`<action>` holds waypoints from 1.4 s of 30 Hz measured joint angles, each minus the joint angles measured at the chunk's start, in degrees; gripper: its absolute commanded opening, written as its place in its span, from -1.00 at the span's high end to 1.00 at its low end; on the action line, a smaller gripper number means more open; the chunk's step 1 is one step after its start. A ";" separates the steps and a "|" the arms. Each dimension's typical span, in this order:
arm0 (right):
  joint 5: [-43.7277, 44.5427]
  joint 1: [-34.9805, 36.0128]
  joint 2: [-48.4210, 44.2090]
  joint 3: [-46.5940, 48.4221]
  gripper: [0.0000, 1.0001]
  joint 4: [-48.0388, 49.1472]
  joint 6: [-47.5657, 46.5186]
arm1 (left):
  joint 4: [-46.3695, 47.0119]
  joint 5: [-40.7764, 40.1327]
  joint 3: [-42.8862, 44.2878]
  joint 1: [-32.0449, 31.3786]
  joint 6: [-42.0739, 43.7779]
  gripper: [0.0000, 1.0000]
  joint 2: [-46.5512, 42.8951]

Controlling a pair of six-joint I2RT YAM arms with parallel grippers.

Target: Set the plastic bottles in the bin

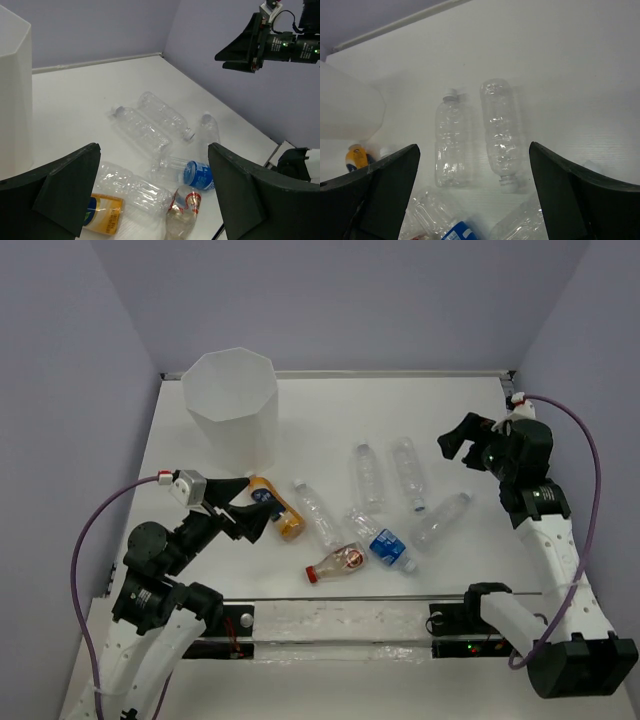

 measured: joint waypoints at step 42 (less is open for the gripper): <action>17.84 13.55 69.29 36.92 0.05 -9.25 -17.68 | -3.85 -10.34 -0.04 -0.61 -2.21 -0.98 1.97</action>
